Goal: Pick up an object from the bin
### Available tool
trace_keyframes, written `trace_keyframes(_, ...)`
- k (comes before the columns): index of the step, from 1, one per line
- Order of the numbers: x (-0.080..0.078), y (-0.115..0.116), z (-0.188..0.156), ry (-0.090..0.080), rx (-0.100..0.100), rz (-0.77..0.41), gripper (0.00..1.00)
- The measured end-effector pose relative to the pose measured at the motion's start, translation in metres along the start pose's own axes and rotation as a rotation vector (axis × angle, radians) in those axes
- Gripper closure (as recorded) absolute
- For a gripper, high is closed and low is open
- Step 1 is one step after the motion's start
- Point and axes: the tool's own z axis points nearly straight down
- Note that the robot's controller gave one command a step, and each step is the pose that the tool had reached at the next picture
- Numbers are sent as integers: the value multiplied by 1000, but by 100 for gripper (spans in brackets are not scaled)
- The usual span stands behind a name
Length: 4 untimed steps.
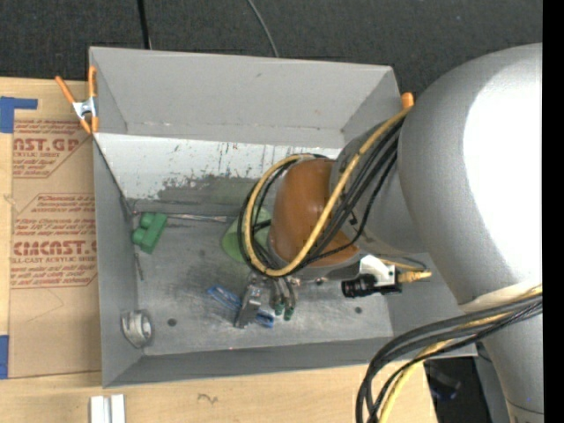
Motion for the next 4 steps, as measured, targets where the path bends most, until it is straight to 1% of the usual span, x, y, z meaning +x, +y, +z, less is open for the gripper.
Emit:
trace_keyframes(1, -1, 1, -37, 3, 1, 0, 100)
trace_keyframes(2, 0, 2, -45, 5, 2, 0, 100)
trace_keyframes(3, 0, 2, -71, 3, 1, -1, 100)
trace_keyframes(4, -1, 4, -106, 2, 0, -2, 100)
